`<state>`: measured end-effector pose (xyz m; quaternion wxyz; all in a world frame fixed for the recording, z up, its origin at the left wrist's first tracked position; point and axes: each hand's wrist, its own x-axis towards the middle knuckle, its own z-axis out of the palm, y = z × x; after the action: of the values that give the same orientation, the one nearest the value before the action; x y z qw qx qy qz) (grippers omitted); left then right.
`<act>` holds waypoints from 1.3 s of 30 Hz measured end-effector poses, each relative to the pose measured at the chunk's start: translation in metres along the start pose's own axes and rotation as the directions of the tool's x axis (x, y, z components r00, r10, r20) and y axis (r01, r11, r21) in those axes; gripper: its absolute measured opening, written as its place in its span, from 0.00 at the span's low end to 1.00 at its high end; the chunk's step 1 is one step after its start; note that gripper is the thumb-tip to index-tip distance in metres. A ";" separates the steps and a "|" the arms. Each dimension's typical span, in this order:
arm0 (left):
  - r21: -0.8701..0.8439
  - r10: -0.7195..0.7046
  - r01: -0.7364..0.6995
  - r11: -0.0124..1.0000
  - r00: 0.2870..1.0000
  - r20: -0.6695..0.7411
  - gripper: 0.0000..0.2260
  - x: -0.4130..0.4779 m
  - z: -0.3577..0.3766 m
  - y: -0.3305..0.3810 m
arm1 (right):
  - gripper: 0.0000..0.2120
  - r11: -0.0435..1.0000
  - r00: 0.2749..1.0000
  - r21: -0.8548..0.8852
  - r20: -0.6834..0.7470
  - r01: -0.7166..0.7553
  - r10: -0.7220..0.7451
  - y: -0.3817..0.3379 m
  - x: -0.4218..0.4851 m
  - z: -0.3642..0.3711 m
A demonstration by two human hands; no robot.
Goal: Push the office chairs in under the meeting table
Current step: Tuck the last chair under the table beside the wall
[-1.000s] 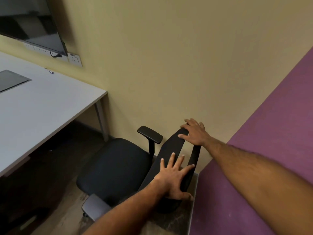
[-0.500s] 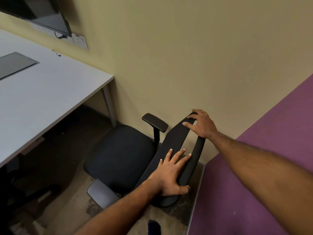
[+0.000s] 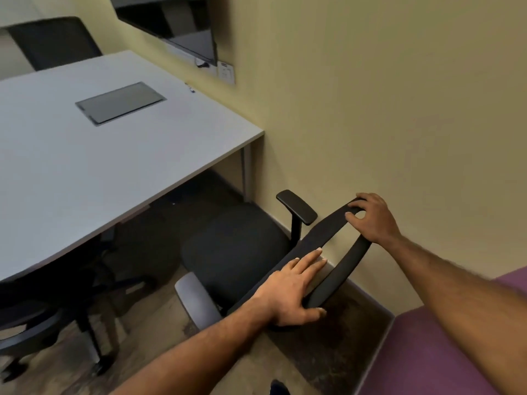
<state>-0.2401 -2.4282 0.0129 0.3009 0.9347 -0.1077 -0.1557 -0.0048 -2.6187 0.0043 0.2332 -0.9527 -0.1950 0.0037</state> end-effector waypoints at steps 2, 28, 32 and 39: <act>0.056 -0.067 0.071 0.996 0.995 -0.071 0.44 -0.008 -0.002 -0.008 | 0.15 1.000 1.000 0.004 0.013 0.027 -0.027 -0.007 0.008 0.007; -0.114 -0.614 0.656 0.746 0.611 -0.501 0.55 -0.071 -0.076 -0.150 | 0.12 0.975 0.975 -0.062 -0.035 0.215 -0.217 -0.152 0.097 0.088; -0.092 -0.621 0.677 0.730 0.602 -0.502 0.55 -0.074 -0.092 -0.173 | 0.14 0.955 0.959 -0.098 0.077 0.280 -0.273 -0.174 0.117 0.102; -0.060 -0.585 0.670 0.740 0.597 -0.550 0.56 -0.074 -0.118 -0.216 | 0.22 0.925 0.965 -0.275 0.110 0.261 -0.239 -0.206 0.142 0.126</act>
<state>-0.2439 -2.1719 -0.0084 0.1714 0.9364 0.3052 0.0239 0.0375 -2.3421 -0.0044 0.0834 -0.9429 -0.3218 -0.0189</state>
